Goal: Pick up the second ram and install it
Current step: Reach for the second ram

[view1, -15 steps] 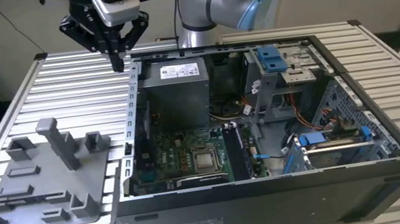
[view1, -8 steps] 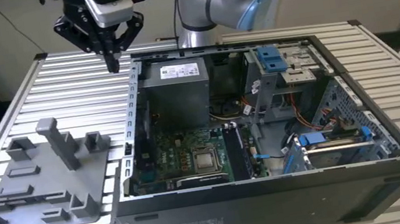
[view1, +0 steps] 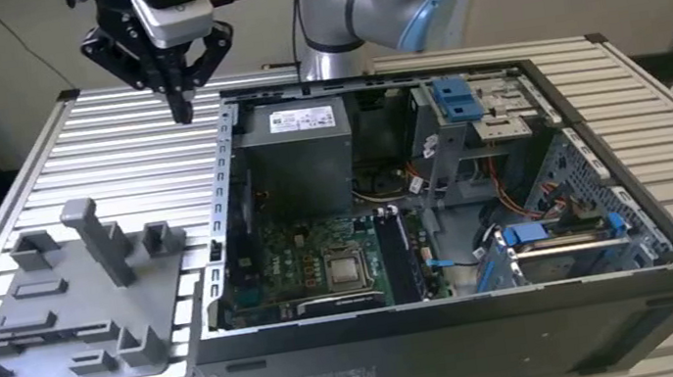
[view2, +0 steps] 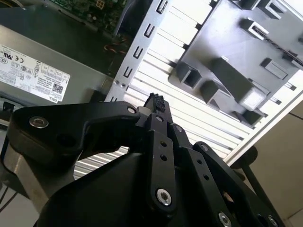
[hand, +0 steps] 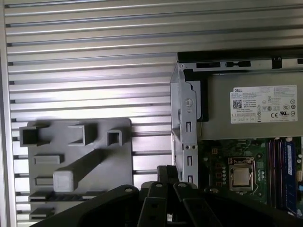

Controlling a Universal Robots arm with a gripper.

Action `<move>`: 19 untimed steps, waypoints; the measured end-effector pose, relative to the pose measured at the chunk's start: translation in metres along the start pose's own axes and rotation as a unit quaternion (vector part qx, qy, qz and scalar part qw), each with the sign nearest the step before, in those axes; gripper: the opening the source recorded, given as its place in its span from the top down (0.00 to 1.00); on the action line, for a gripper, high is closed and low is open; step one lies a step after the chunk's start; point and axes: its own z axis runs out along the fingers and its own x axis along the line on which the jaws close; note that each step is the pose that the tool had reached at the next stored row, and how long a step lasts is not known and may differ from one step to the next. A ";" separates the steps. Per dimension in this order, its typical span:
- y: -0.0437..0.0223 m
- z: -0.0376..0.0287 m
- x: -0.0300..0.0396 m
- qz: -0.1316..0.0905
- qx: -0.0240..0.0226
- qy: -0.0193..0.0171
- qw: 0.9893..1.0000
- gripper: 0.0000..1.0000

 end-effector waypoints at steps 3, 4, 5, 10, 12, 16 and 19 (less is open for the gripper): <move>-0.0002 0.0001 0.0027 0.000 0.000 0.001 1.000 0.89; -0.0002 0.0002 0.0037 0.000 0.000 0.001 1.000 0.89; -0.0003 0.0002 0.0047 0.000 0.000 0.001 1.000 0.89; -0.0006 0.0004 0.0092 0.000 0.000 0.002 1.000 0.89; -0.0007 0.0005 0.0109 0.000 0.000 0.003 1.000 0.89; -0.0010 0.0008 0.0145 0.000 0.000 0.004 1.000 0.89; -0.0012 0.0010 0.0176 0.000 0.000 0.005 1.000 0.89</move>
